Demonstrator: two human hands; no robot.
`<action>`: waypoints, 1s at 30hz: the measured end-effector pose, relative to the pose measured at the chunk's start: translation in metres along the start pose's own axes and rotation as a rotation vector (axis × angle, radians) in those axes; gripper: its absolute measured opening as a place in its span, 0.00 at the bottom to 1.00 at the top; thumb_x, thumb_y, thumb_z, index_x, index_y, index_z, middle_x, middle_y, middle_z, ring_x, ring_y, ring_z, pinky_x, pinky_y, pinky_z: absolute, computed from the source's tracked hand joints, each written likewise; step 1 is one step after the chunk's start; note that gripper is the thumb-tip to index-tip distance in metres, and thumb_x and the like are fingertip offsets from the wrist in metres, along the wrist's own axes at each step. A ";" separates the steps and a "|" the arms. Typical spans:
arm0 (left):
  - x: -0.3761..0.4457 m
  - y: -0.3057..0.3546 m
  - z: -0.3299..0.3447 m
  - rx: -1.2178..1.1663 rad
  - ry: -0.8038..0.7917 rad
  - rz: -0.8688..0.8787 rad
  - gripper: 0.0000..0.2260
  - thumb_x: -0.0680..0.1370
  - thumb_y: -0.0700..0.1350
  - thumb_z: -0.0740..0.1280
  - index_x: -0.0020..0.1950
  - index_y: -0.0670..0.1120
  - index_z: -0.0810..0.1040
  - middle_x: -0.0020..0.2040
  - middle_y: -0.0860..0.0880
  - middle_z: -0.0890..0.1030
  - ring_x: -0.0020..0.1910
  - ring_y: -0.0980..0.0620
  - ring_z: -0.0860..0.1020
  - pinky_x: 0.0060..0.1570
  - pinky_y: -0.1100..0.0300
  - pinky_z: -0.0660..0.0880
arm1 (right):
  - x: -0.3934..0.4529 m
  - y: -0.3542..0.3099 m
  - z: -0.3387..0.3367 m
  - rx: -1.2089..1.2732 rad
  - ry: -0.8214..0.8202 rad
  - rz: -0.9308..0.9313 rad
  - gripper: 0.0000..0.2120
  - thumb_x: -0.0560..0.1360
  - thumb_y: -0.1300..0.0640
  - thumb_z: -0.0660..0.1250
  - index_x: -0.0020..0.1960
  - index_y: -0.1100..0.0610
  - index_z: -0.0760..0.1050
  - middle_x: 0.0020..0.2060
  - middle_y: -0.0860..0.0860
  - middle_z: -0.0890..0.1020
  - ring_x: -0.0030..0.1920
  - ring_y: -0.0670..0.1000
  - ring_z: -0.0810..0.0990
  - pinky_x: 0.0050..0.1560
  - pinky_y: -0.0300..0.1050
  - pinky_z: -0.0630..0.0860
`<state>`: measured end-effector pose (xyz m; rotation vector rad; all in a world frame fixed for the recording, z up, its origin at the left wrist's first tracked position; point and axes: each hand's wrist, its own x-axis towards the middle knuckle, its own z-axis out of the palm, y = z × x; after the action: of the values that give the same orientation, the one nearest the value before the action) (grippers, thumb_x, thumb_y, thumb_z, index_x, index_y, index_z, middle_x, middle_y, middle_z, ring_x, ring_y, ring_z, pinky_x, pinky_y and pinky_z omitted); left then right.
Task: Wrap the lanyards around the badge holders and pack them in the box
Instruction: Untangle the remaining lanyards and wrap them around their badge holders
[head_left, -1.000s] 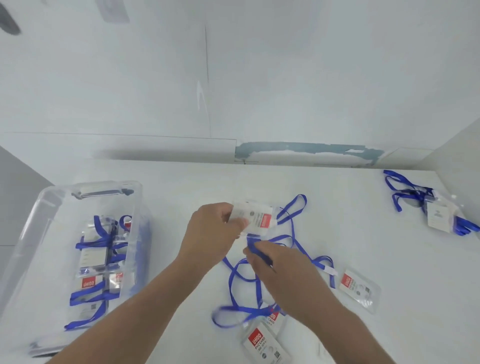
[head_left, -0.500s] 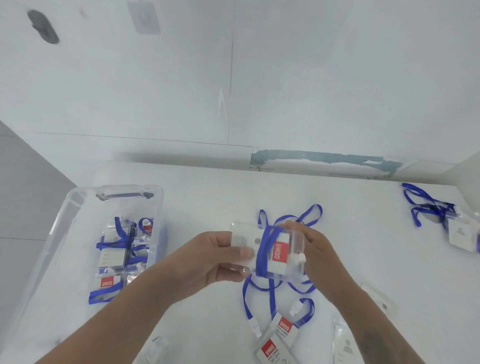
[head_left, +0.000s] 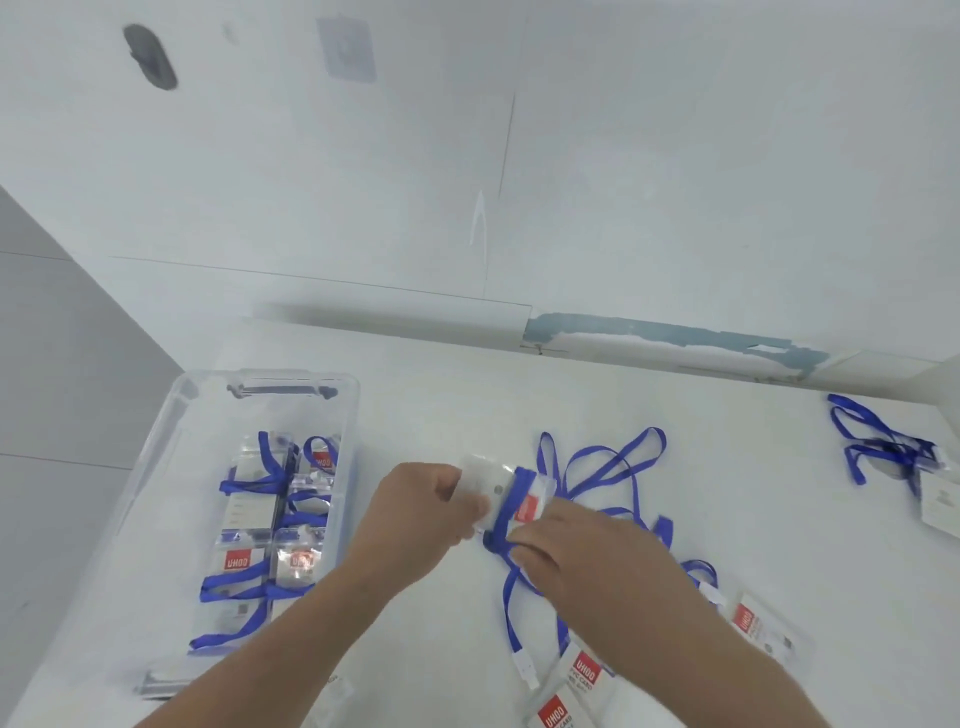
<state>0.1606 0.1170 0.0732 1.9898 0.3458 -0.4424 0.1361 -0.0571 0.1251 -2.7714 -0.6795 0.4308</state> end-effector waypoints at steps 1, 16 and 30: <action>-0.002 -0.003 -0.004 0.058 -0.050 0.006 0.06 0.74 0.44 0.70 0.39 0.44 0.84 0.34 0.47 0.84 0.38 0.45 0.83 0.45 0.47 0.82 | 0.003 0.004 -0.010 0.063 0.012 0.036 0.12 0.82 0.48 0.55 0.54 0.47 0.76 0.47 0.44 0.77 0.45 0.45 0.77 0.49 0.44 0.77; -0.021 -0.004 -0.044 -0.704 -0.413 -0.187 0.12 0.68 0.43 0.74 0.49 0.41 0.85 0.42 0.43 0.85 0.37 0.51 0.82 0.40 0.61 0.81 | 0.040 0.009 0.016 1.064 0.050 0.497 0.15 0.73 0.63 0.71 0.29 0.51 0.82 0.24 0.45 0.80 0.26 0.46 0.77 0.27 0.31 0.71; -0.006 -0.011 -0.046 -0.051 0.044 -0.034 0.04 0.75 0.44 0.71 0.42 0.49 0.84 0.35 0.49 0.85 0.39 0.49 0.85 0.46 0.52 0.83 | 0.041 -0.016 -0.012 0.181 0.021 -0.022 0.08 0.78 0.46 0.63 0.54 0.41 0.80 0.44 0.37 0.80 0.44 0.39 0.76 0.45 0.33 0.71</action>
<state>0.1573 0.1630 0.0859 1.9490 0.4150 -0.4087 0.1681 -0.0259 0.1324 -2.5927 -0.6322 0.4349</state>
